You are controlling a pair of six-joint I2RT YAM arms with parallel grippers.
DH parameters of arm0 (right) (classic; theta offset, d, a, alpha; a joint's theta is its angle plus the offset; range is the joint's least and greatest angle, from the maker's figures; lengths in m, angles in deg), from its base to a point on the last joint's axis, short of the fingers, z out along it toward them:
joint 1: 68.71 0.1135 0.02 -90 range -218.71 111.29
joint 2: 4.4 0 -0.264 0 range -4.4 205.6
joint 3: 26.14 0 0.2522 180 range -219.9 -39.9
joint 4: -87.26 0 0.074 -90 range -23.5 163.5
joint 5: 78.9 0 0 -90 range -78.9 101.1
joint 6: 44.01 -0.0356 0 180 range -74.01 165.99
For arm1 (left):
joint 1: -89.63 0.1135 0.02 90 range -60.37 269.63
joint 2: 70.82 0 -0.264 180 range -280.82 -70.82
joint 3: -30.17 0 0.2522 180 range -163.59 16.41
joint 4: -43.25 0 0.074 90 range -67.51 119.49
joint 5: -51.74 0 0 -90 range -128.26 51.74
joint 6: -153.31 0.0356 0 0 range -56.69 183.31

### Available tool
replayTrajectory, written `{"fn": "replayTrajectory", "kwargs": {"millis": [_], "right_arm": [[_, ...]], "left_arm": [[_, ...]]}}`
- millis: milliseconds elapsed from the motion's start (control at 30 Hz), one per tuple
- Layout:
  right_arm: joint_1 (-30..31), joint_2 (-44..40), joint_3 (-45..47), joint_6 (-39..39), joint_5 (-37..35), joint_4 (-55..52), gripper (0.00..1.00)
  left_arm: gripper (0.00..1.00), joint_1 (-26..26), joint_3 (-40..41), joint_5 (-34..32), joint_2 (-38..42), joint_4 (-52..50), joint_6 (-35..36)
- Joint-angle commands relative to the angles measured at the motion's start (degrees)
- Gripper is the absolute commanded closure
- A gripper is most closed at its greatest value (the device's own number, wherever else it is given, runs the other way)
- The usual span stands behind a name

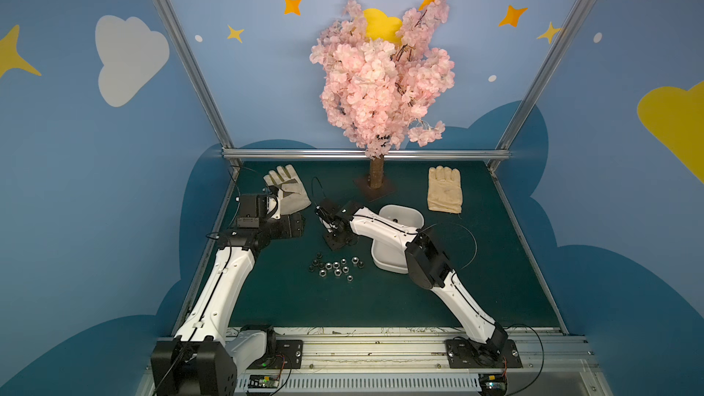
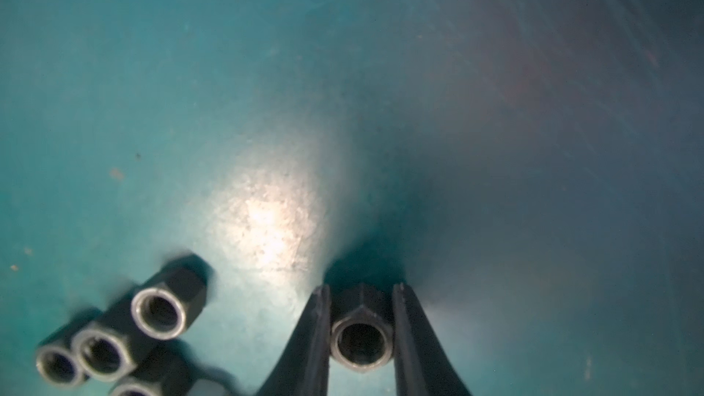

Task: Put the nuts on the desktop into the storage box
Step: Pick up the nut from the center of the board, then place the nut in the storage box.

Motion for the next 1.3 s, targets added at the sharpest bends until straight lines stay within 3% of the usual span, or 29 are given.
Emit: {"fn": "replayTrajectory", "kwargs": {"millis": [0, 367, 500, 800, 1067, 1267], "right_arm": [[-0.2, 0.3, 2.0, -0.5, -1.3, -1.6, 0.85], [-6.7, -20.5, 21.0, -1.7, 0.4, 8.1, 0.89], [-10.8, -27.2, 25.6, -1.4, 1.0, 8.5, 0.94], [-18.5, -37.7, 38.1, -0.4, 0.2, 6.1, 0.94], [-19.8, -37.3, 47.3, -2.9, 0.9, 7.8, 0.94], [-19.8, -33.8, 47.7, -3.0, 1.3, 8.7, 0.9]], "left_arm": [[0.0, 0.1, 0.8, -0.5, 0.9, 1.2, -0.5], [0.0, 0.2, 0.7, 2.3, -0.5, 1.5, -0.5], [0.0, 0.0, 0.8, 9.4, -1.0, 2.4, 0.3], [0.0, -2.4, 0.1, 31.8, -5.8, 3.3, 2.8], [0.0, -4.7, -0.4, 27.8, -6.7, 1.2, 4.3], [0.0, -4.7, -0.6, 24.6, -7.0, 0.9, 4.1]]}}
